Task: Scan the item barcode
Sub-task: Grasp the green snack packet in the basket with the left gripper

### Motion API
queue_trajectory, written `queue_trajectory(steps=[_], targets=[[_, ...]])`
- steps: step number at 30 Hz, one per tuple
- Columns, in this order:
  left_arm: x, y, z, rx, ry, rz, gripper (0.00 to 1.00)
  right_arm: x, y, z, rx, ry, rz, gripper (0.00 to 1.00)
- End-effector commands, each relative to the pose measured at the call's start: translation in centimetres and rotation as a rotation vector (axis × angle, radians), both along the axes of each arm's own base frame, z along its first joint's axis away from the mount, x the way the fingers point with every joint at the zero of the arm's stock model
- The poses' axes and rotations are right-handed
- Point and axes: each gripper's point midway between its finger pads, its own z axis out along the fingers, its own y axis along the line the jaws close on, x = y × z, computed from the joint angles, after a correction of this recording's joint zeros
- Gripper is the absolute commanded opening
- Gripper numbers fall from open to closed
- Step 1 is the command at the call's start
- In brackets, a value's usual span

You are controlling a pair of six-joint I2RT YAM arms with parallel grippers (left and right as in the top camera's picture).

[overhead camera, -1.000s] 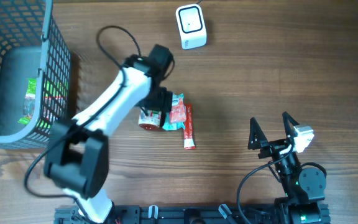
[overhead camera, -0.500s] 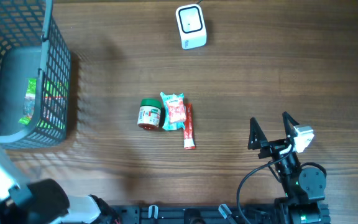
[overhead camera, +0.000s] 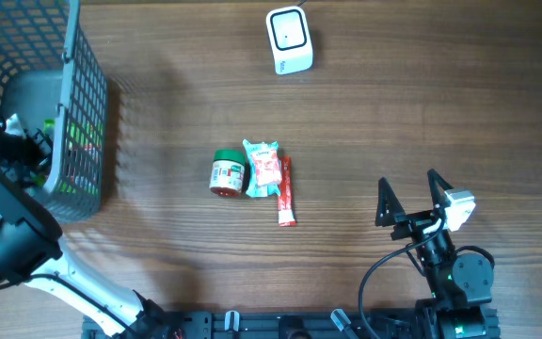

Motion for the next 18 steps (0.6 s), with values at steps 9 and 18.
queue_trajectory(steps=[9, 18], targets=[[3.3, 0.3, 24.3, 0.214, -0.465, 0.129, 0.04, 0.0, 0.0, 0.1, 0.008, -0.004, 0.000, 1.00], [-2.1, -18.0, 35.1, 0.168, -0.654, -0.176, 0.04, 0.0, 0.0, 0.1, 0.008, -0.004, 0.000, 1.00]])
